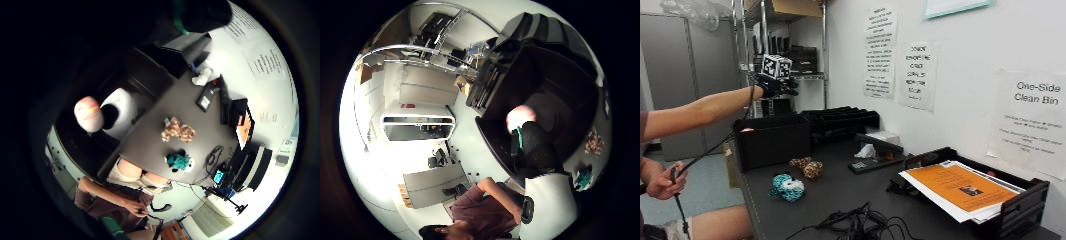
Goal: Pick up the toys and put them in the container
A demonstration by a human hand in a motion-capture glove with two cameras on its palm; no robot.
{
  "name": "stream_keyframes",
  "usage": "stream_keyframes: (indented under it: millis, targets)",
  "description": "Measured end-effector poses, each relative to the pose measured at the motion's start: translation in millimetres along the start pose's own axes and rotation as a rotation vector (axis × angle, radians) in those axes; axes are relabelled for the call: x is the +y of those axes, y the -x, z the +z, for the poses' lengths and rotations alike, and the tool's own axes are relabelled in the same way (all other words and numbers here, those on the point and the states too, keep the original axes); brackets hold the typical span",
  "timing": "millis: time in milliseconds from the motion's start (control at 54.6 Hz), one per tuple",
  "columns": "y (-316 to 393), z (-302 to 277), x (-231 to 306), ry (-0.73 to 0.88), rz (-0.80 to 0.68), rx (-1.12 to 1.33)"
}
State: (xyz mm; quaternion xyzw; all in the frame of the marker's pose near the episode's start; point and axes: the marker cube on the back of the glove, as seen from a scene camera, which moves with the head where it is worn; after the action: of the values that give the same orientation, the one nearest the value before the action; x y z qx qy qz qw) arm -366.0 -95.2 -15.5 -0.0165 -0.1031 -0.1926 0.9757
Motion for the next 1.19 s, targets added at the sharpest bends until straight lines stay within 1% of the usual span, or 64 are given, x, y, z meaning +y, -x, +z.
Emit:
stream_keyframes:
  millis: [128,293,385,458,531,605,824,916,989,1099,1191]
  targets:
    - [-57,-33,45,0.01,0.083,0.088]
    - [-151,-72,113,0.0,0.227,0.17]
    - [-191,-78,143,-0.001,0.286,0.18]
    - [-219,-72,166,-0.002,0.325,0.179]
    - [-244,-50,187,0.02,0.349,0.179]
    - [-264,-14,202,0.066,0.351,0.181]
    - [-298,144,225,0.245,0.312,0.06]
    - [-304,189,230,0.236,0.276,0.048]
    - [-308,219,231,0.226,0.264,0.107]
    - [-309,227,228,0.096,0.26,0.203]
    - [-309,229,225,0.078,0.261,0.183]
